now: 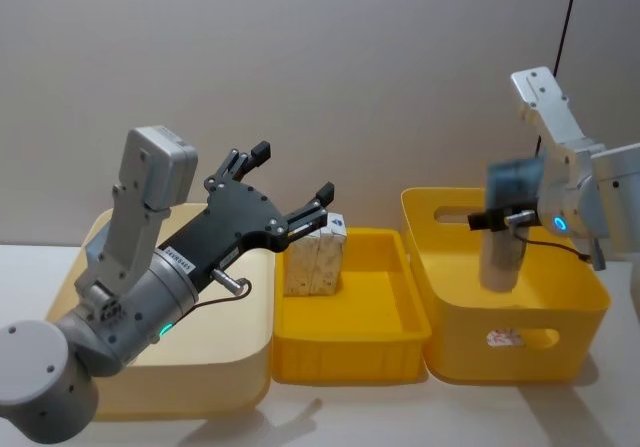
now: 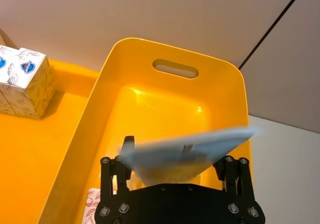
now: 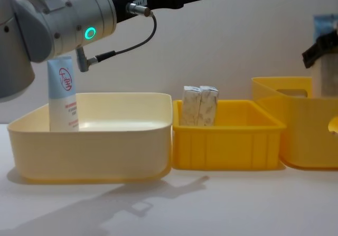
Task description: Bimanual collaborative sorting of washing and personal care products
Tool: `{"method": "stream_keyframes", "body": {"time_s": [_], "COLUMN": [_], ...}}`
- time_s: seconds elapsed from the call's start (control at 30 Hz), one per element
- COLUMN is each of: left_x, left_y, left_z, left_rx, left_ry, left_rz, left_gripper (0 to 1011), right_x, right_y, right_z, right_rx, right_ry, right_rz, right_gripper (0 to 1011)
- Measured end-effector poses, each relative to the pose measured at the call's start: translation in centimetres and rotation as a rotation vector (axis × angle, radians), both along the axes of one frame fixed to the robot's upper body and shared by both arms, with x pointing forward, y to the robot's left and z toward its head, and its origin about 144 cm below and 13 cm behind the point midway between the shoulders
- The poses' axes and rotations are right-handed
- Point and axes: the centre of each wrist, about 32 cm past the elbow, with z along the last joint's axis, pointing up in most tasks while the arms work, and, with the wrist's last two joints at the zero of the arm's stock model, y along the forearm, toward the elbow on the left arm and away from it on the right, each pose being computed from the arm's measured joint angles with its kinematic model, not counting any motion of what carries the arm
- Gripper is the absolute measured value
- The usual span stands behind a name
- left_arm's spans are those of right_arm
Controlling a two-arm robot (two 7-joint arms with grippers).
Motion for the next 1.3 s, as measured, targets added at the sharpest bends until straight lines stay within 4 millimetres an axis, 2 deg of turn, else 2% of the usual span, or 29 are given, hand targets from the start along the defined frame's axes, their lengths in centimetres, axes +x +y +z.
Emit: {"method": "stream_keyframes", "body": {"time_s": [0.2, 1.3], "left_x": [0.00, 0.00], "left_y": [0.00, 0.00], "left_z": [0.00, 0.00], "left_rx": [0.000, 0.000], "left_ry": [0.000, 0.000], "left_rz": [0.000, 0.000], "left_gripper": [1000, 1000], "right_x": [0.23, 0.65], "right_y": [-0.07, -0.13], "right_z": [0.01, -0.03], "right_rx": [0.016, 0.042], "right_ry": [0.002, 0.011], "right_rz": [0.000, 0.000], "right_gripper": [1001, 1001]}}
